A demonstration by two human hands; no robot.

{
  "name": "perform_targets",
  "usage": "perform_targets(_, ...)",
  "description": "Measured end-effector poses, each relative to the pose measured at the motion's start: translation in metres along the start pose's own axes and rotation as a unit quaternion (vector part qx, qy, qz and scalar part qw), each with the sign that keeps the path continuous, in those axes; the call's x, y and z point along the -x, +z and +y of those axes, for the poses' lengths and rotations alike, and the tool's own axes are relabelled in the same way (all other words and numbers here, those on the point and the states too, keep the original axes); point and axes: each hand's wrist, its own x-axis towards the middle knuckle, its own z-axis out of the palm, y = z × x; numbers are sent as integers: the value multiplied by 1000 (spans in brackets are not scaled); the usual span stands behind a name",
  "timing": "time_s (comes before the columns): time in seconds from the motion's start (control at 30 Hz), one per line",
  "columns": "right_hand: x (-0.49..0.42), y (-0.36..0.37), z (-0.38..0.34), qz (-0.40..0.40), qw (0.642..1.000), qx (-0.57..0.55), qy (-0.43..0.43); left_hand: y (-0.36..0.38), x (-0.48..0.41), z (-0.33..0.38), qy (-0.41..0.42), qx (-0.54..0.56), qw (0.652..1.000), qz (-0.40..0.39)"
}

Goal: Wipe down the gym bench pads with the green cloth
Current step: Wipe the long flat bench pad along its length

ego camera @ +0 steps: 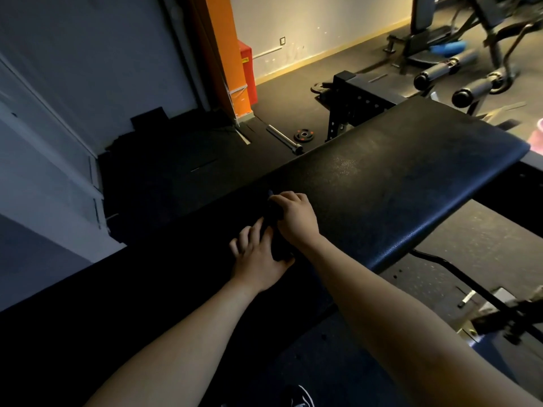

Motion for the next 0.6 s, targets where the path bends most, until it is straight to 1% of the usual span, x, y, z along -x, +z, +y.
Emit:
perform_targets(0.07, 5, -1, 1, 1, 1000, 13, -1, 2, 3, -3, 12, 2, 1000, 7)
perform_targets(0.17, 14, 1, -3, 6, 999, 31, 13, 5, 8, -7, 36, -17, 998, 44)
perform_targets(0.23, 24, 3, -6, 10, 999, 48, 21, 8, 10, -9, 42, -14, 998, 54)
perform_targets(0.4, 36, 2, -10, 37, 997, 39, 50, 11, 7, -17, 61, 7, 996, 70)
perform_targets(0.47, 46, 1, -15, 52, 995, 43, 68, 10, 8, -19, 66, 20, 996, 62)
perform_targets(0.6, 84, -3, -17, 77, 989, 57, 111, 6, 5, -20, 74, 36, 996, 21)
